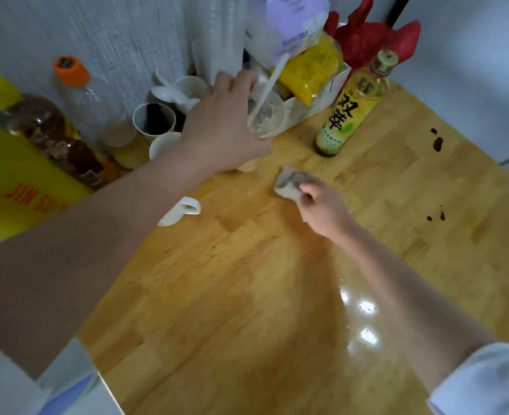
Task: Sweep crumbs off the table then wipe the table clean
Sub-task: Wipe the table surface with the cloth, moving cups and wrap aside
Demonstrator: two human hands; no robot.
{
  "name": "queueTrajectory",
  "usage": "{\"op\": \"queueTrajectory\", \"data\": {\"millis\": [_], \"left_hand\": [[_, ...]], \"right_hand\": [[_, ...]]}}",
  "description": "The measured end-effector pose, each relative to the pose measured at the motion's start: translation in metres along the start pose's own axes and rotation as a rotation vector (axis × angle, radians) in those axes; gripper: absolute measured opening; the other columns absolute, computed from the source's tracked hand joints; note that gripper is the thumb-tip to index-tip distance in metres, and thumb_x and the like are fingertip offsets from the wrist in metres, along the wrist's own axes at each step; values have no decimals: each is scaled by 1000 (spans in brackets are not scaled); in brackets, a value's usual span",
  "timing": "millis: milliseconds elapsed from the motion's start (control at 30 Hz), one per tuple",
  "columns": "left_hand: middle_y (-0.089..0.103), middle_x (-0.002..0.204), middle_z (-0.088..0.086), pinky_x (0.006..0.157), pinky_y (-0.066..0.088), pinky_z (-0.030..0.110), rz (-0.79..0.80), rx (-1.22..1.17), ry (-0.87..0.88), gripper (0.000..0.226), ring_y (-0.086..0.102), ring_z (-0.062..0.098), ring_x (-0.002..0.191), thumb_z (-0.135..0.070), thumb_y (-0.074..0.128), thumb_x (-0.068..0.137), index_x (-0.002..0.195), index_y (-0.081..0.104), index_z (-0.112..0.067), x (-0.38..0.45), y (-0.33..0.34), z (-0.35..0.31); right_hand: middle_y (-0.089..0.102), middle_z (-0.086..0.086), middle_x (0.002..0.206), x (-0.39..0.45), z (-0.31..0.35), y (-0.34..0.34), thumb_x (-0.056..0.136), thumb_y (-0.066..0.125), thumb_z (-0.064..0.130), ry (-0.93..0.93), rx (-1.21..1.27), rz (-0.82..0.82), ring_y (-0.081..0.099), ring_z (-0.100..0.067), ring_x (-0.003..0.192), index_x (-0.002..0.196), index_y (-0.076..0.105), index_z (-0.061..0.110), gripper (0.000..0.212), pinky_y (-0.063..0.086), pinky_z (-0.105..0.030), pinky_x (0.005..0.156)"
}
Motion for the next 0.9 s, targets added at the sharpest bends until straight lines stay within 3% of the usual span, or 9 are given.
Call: {"op": "queueTrajectory", "data": {"millis": [133,233,300,367,467,533,633,700,900], "left_hand": [[44,133,11,86,45,43,28,53,9,90,49,34,118,-50,76,67,143,34,-26,-9,20,1],[41,134,14,88,49,47,69,104,-18,93,45,37,121,-48,76,69,146,30,-24,-11,32,0],[39,135,14,90,49,50,75,113,-32,92,42,38,123,-47,75,72,148,29,-23,-13,37,-2],[35,143,14,97,46,53,103,114,-60,92,38,40,129,-48,73,75,150,27,-21,-12,39,-4],[14,162,16,115,29,52,50,228,-67,102,19,41,146,-54,72,75,155,17,-21,-22,33,-12],[11,164,13,119,23,47,-89,248,31,99,13,34,150,-56,65,81,157,15,-15,-43,32,-31],[20,162,11,117,27,42,-111,107,13,91,21,30,147,-52,57,91,158,11,-9,-77,51,-67],[24,159,15,118,26,41,-138,40,-120,91,24,32,145,-47,59,93,158,10,-7,-85,63,-75],[44,137,19,110,37,43,-401,-106,-223,65,42,33,128,-27,63,87,141,38,-4,-64,45,-56]], "right_hand": [[62,-9,68,2,-64,-43,71,30,14,509,51,-179,64,-33,60,84,57,23,31,53,-41,52],[70,-7,112,-28,-18,-16,85,40,12,226,57,5,68,-24,87,96,69,13,31,54,-29,65],[67,-1,115,-68,-1,-7,92,49,5,-38,61,193,60,-12,76,102,73,7,26,41,-20,59],[66,3,109,-88,-23,-26,94,52,0,-70,38,156,56,-10,64,103,73,8,24,37,-14,53],[65,-4,80,-88,-100,-74,93,42,1,438,26,-120,61,-25,54,106,63,14,27,50,-32,45],[60,-11,82,-90,-129,-85,87,37,6,686,36,-222,58,-32,53,99,59,13,26,51,-40,45],[62,-12,121,-98,-101,-57,85,42,13,462,-76,-136,68,-35,89,97,64,21,25,59,-50,69],[61,-9,127,-124,-65,-34,90,43,14,248,-24,15,66,-31,102,110,66,24,32,58,-48,76],[57,-4,126,-143,-66,-44,95,44,6,301,45,49,64,-27,87,109,68,13,29,56,-41,71]]}}
Point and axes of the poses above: each hand's wrist, its own x-axis towards the middle knuckle, its own y-axis out of the palm, z = x × y, the point moved 2 cm from there along x, towards the middle knuckle
